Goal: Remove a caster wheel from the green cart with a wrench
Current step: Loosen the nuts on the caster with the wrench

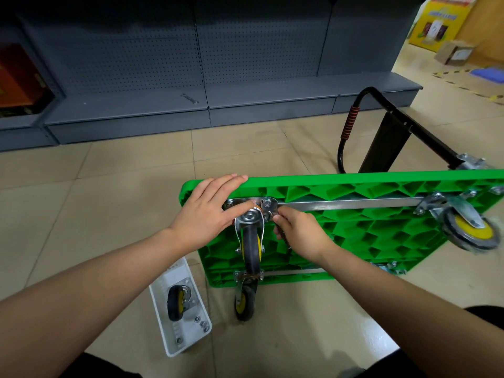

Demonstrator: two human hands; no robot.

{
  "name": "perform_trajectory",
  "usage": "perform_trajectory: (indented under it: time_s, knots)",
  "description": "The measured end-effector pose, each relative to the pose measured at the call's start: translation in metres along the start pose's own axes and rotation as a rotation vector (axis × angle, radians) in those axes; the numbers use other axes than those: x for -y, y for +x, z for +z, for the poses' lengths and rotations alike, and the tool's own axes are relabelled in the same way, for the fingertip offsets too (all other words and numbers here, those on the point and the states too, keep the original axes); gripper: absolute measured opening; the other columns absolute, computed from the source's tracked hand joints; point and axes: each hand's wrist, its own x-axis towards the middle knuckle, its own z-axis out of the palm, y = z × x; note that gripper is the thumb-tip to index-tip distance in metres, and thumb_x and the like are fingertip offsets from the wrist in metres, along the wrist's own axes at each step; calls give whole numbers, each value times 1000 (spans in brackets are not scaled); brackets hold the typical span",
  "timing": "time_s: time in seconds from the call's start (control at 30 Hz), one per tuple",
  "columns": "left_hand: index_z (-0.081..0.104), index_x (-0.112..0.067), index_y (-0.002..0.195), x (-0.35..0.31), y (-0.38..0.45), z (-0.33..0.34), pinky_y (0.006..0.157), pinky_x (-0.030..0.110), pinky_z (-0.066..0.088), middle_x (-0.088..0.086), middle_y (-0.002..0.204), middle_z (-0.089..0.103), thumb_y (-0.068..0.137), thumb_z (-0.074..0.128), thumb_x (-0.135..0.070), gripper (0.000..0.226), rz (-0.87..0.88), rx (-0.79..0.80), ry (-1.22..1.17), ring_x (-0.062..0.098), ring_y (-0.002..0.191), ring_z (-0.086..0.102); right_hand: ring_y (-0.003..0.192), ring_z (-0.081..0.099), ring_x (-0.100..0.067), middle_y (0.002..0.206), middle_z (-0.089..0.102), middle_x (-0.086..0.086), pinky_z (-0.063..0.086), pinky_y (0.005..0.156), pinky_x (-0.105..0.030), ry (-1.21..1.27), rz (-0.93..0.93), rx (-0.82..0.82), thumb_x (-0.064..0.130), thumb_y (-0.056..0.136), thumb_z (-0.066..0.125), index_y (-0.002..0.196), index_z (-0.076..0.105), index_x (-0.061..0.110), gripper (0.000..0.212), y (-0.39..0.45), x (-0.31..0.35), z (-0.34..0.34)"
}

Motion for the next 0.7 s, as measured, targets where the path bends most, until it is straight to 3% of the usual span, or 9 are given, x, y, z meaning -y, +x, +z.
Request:
perform_trajectory:
  time_s: [0.07, 0.13, 0.23, 0.33, 0.4, 0.47, 0.53, 0.7]
  knots:
    - [59, -32, 138, 0, 0, 0, 108, 47, 36, 16, 155, 44, 95, 65, -22, 45, -1, 6, 1, 36, 140, 45, 69, 63, -16, 77, 67, -5, 50, 68, -34, -93, -37, 1, 25, 106, 46, 84, 53, 16, 25, 2, 0, -7]
    - [59, -32, 138, 0, 0, 1, 108, 47, 35, 16, 155, 44, 95, 65, -22, 45, -3, 8, 0, 36, 140, 45, 82, 61, -37, 87, 67, -14, 48, 68, -42, -255, -61, 18, 29, 106, 44, 94, 53, 16, 20, 2, 5, -18]
    - [59, -32, 139, 0, 0, 1, 108, 47, 35, 16, 155, 44, 94, 66, -22, 47, -4, 3, 3, 35, 140, 45, 88, 63, -39, 96, 67, -15, 38, 65, -37, -644, -158, -50, 32, 107, 43, 110, 56, 16, 21, 0, 11, -33]
    - [58, -32, 141, 1, -1, 2, 109, 47, 34, 16, 156, 42, 93, 67, -21, 50, -1, 15, 9, 35, 141, 43, 72, 66, -34, 79, 64, -8, 34, 63, -35, -905, -263, -207, 25, 93, 69, 97, 66, 18, 9, -2, 18, -39]
    - [58, -32, 141, 1, -1, 2, 109, 47, 34, 16, 156, 42, 92, 69, -22, 51, -1, 18, 8, 35, 141, 43, 65, 64, -31, 72, 61, -4, 33, 60, -34, -918, -244, -231, 22, 81, 81, 89, 68, 20, 15, -4, 18, -38]
    - [58, -32, 141, 0, -1, 1, 109, 47, 35, 16, 155, 43, 92, 70, -23, 51, 1, 13, 6, 35, 141, 44, 80, 65, -33, 85, 64, -5, 34, 65, -36, -866, -265, -219, 28, 96, 66, 101, 65, 20, 10, -6, 16, -40]
    - [58, -33, 140, 0, 0, 0, 109, 47, 35, 16, 155, 44, 93, 68, -23, 49, 2, 7, 1, 35, 140, 44, 92, 63, -36, 97, 64, -6, 34, 68, -37, -783, -222, -168, 33, 105, 48, 110, 60, 20, 19, -11, 14, -45]
    - [58, -32, 140, 0, -1, 1, 110, 47, 34, 16, 156, 42, 92, 70, -20, 51, -5, 12, -12, 36, 141, 43, 80, 61, -32, 81, 67, -3, 49, 69, -42, -317, -85, -87, 25, 103, 51, 84, 47, 25, 19, -24, 5, -41]
